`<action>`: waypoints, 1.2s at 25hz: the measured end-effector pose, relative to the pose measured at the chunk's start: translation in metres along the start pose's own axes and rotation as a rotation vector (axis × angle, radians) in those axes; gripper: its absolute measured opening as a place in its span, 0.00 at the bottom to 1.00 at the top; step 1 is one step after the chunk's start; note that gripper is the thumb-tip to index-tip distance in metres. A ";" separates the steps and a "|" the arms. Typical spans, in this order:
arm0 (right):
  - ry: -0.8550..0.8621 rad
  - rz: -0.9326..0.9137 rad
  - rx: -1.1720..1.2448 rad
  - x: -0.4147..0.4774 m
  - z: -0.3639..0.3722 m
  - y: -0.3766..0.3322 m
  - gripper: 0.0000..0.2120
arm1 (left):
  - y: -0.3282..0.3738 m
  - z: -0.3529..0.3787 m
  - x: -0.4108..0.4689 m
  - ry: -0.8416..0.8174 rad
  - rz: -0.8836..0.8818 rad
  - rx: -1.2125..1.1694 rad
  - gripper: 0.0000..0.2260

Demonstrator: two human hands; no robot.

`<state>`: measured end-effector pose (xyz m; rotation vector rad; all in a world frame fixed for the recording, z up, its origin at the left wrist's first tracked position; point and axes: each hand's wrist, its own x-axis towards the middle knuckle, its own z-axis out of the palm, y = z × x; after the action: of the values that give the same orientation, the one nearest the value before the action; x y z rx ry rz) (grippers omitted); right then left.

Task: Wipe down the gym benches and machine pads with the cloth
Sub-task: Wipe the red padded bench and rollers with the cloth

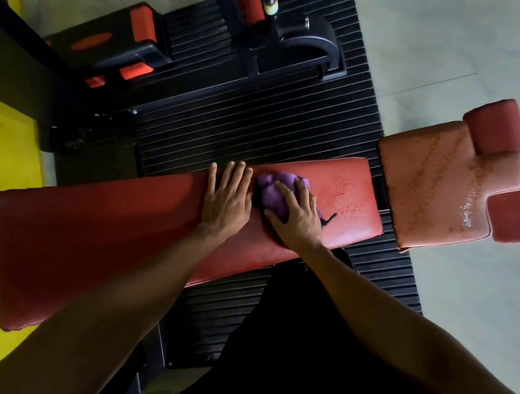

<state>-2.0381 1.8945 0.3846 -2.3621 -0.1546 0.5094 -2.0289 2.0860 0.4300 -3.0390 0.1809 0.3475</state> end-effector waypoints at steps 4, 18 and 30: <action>-0.037 0.065 -0.078 -0.013 -0.010 0.058 0.40 | 0.019 0.007 0.029 -0.026 0.002 -0.037 0.24; -0.021 0.071 -0.054 0.033 -0.026 0.067 0.38 | 0.030 0.021 0.042 0.081 -0.139 -0.065 0.22; -0.158 -0.156 -0.203 0.134 -0.045 0.024 0.31 | 0.032 0.019 0.044 0.050 -0.148 -0.050 0.22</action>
<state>-1.8982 1.8819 0.3567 -2.4788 -0.4790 0.6290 -1.9942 2.0516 0.3994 -3.0884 -0.0507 0.2694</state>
